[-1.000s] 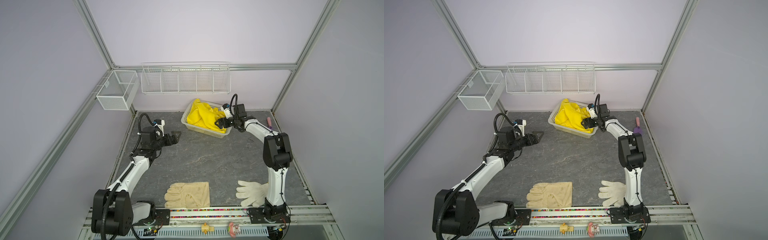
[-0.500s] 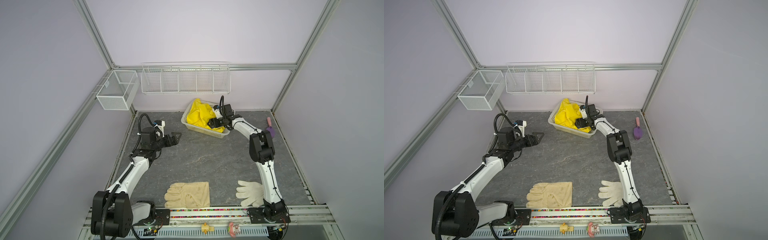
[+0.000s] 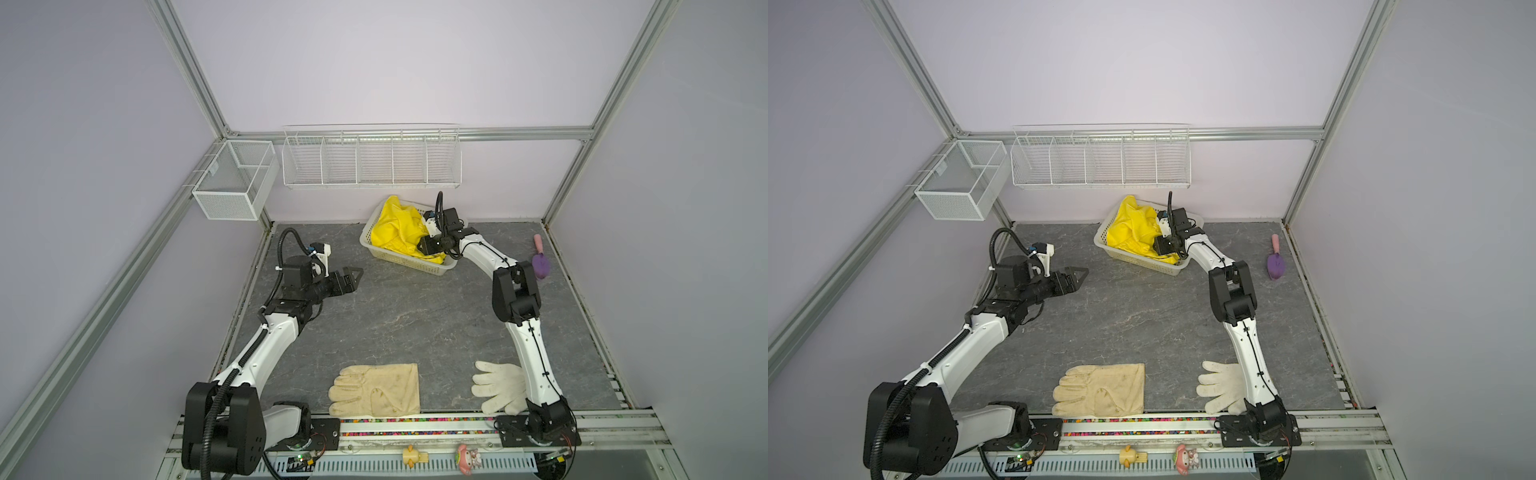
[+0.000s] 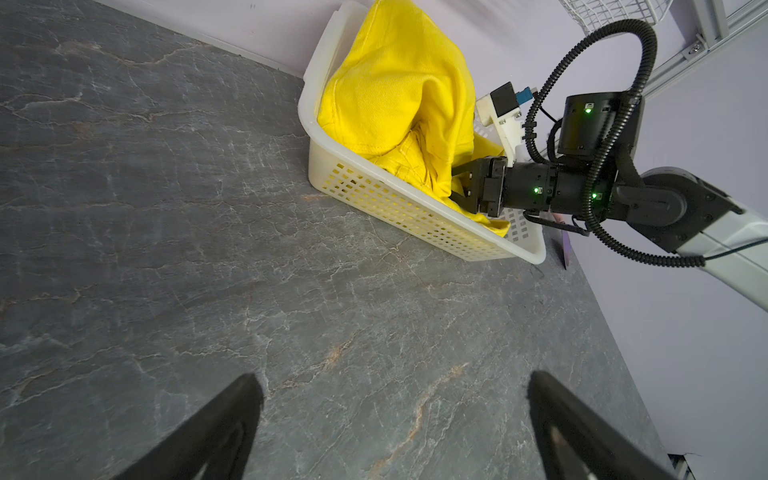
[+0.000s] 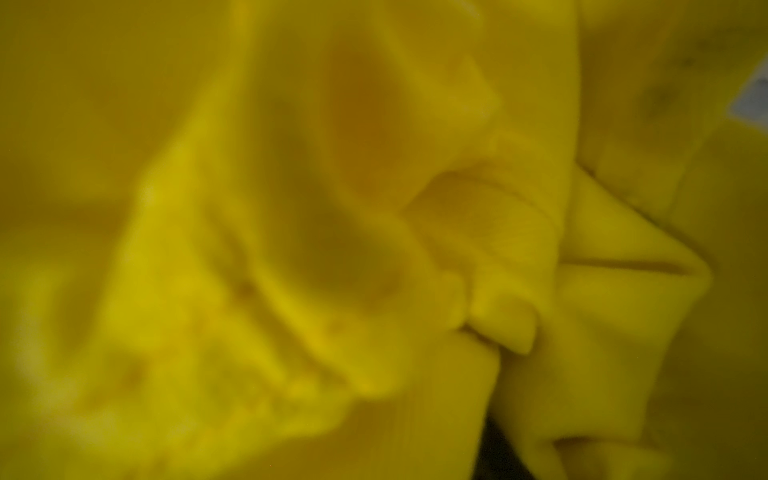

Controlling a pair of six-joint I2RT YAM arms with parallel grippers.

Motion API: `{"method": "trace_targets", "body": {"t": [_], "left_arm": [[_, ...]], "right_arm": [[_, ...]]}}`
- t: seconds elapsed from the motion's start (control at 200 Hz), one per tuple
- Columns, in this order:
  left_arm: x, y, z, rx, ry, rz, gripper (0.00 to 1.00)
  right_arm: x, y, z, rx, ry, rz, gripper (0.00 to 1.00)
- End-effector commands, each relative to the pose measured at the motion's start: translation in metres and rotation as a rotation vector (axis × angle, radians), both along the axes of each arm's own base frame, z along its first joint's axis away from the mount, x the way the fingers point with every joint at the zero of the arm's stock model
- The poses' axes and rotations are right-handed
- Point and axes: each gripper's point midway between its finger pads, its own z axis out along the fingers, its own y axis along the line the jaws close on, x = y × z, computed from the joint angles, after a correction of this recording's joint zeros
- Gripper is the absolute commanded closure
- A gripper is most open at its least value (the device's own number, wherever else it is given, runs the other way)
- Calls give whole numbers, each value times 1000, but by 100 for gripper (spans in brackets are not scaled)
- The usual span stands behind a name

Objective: Fold and stack the trousers
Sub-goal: Pick up the trousers from the basket.

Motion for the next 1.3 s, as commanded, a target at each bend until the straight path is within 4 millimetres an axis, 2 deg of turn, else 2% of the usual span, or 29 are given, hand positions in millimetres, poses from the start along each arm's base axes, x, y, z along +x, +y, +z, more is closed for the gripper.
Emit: {"method": "trace_targets", "body": {"t": [0.0, 0.035, 0.065, 0.25, 0.325, 0.565, 0.725, 0.87, 1.01, 1.179, 1.294], "left_arm": [[-4, -2, -4, 5, 8, -14, 1], [-4, -2, -5, 7, 10, -14, 1], [-4, -1, -5, 8, 11, -13, 1], [-2, -1, -7, 3, 17, -5, 1], [0, -1, -7, 2, 17, -3, 1], [6, -1, -8, -11, 15, 10, 1], [10, -4, -12, -32, 17, 16, 1], [13, -3, -15, -32, 18, 34, 1], [18, 2, -16, -27, 10, 67, 1], [23, 6, -19, -12, 7, 96, 1], [30, 17, -18, 21, 4, 157, 1]], "right_arm": [[-25, 4, 4, 24, 42, 78, 82], [-24, 2, 16, 39, 13, 81, 89], [-23, 1, 30, 51, -23, 82, 92], [-29, -6, 109, 115, -233, 95, 93], [-35, -10, 135, 143, -298, 99, 93], [-63, -17, 228, 221, -513, 126, 93], [-83, -16, 302, 268, -678, 168, 93], [-111, -9, 369, 295, -832, 230, 93], [-145, -1, 425, 315, -964, 290, 93], [-198, 7, 485, 307, -1123, 353, 93], [-233, 12, 511, 303, -1184, 406, 93]]}}
